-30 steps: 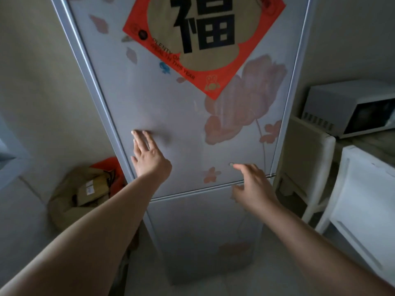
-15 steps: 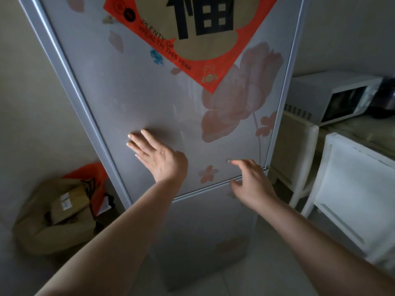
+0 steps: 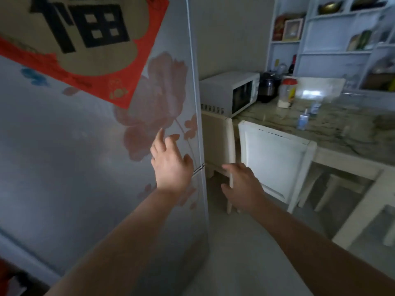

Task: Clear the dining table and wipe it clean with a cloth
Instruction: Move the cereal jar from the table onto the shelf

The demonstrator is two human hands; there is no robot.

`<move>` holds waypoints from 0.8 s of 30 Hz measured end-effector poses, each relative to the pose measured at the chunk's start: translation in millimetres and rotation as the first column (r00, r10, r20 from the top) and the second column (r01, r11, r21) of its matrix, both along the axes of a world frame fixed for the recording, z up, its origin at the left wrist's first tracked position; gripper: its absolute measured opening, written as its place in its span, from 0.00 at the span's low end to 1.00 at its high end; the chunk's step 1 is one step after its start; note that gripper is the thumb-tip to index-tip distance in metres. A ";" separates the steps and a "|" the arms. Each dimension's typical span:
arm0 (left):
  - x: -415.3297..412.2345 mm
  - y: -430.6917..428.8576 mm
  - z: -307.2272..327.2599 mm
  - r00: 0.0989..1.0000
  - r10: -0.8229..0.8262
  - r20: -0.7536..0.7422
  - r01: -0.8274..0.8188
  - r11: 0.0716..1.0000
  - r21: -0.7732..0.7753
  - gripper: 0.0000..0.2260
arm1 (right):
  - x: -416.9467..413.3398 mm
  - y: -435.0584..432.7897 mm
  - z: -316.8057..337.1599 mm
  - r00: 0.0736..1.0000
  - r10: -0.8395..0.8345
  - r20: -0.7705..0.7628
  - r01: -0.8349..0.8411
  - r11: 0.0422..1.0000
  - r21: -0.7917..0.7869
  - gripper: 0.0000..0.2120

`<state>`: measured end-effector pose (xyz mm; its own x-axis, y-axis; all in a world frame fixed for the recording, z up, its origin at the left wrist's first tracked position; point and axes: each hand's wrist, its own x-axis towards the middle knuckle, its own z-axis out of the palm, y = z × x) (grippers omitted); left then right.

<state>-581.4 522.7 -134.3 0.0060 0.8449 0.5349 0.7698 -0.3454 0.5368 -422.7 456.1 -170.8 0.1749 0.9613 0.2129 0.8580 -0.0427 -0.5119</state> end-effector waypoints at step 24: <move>343.2 -14.0 -26.1 0.726 -0.686 -0.042 0.624 0.684 -0.378 0.08 | 298.9 -78.2 -12.8 0.813 -0.564 -0.146 0.561 0.825 -0.066 0.19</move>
<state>-238.2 508.6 -160.5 0.6859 0.7063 0.1751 0.4980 -0.6310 0.5948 -123.8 377.9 -183.6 0.7150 0.6886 0.1207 0.5922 -0.5048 -0.6281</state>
